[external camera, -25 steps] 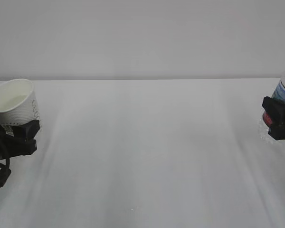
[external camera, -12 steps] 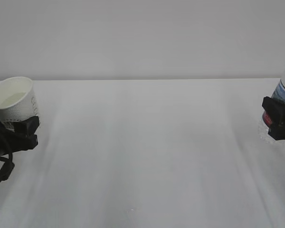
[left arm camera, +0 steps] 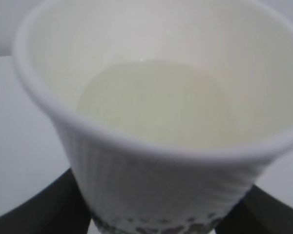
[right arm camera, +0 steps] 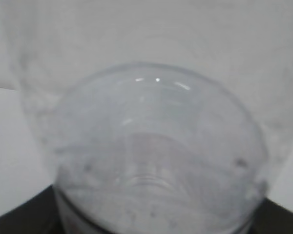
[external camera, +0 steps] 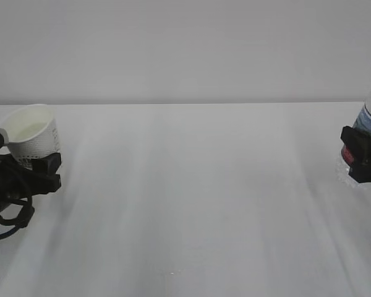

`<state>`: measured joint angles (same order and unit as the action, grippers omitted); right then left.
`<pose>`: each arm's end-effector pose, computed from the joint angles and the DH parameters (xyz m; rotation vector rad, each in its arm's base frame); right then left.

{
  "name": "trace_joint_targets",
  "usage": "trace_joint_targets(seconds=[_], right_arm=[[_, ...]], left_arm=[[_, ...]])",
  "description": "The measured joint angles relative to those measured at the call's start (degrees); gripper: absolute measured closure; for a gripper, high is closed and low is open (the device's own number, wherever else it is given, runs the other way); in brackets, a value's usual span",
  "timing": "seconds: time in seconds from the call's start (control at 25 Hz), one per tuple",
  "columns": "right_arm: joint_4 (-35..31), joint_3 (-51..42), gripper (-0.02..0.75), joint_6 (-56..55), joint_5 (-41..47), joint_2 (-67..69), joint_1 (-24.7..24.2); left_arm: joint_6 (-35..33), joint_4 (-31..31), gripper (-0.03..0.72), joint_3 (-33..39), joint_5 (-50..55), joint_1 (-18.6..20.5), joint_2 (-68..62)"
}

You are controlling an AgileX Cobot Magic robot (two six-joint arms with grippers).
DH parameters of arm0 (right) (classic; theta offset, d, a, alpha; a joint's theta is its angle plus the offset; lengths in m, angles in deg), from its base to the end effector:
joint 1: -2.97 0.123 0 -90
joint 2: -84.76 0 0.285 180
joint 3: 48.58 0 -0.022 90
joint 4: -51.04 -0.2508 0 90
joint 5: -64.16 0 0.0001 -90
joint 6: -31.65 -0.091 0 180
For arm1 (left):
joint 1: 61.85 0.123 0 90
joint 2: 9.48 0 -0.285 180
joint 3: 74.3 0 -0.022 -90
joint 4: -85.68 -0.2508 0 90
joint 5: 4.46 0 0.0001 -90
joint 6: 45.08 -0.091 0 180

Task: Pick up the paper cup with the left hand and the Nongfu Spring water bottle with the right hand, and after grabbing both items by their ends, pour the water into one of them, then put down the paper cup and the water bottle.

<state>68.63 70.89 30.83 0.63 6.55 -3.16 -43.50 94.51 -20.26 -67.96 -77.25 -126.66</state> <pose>0.2429 -0.0013 0.1546 -0.2164 1.7240 0.0676 0.2693 -0.0612 0.1041 0.0676 1.8823 -0.1208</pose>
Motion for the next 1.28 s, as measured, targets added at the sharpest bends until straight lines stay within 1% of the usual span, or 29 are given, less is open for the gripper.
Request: trace_joint_targets(seconds=[0.32,0.48,0.64,0.88,1.28], right_arm=[[0.08,0.00,0.297,0.00,0.00,0.00,0.00],[0.08,0.00,0.297,0.00,0.00,0.00,0.00],[0.08,0.00,0.297,0.00,0.00,0.00,0.00],[0.22,0.00,0.297,0.00,0.00,0.00,0.00],[0.33,0.00,0.297,0.00,0.00,0.00,0.00]], left_arm=[[0.00,0.12,0.199,-4.54,-0.11,0.00,-4.28],[0.00,1.97,0.199,-6.18,-0.11,0.04,-4.75],[0.00,4.25,0.199,-7.66,-0.11,0.98,-5.59],[0.00,4.67,0.199,-9.77,-0.11,2.29,-8.74],[0.00,4.49,0.199,-10.46,-0.11,2.29,-9.56]])
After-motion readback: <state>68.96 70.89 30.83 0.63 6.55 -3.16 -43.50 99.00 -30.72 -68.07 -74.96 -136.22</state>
